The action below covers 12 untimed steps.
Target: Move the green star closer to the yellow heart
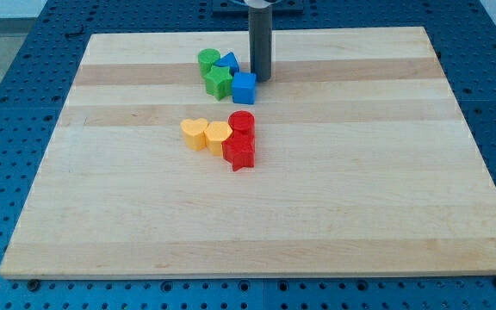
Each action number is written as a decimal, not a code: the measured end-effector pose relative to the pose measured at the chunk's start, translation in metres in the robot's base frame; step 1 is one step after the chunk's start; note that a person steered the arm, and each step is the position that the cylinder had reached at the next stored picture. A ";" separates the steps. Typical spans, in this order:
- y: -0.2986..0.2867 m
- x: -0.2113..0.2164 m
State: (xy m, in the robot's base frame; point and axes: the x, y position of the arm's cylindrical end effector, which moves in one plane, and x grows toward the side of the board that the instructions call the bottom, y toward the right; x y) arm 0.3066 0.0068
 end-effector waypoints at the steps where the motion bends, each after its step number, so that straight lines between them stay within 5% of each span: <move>1: 0.010 -0.015; 6: -0.085 -0.053; 12: -0.082 0.016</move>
State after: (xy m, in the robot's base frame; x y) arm 0.3229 -0.0752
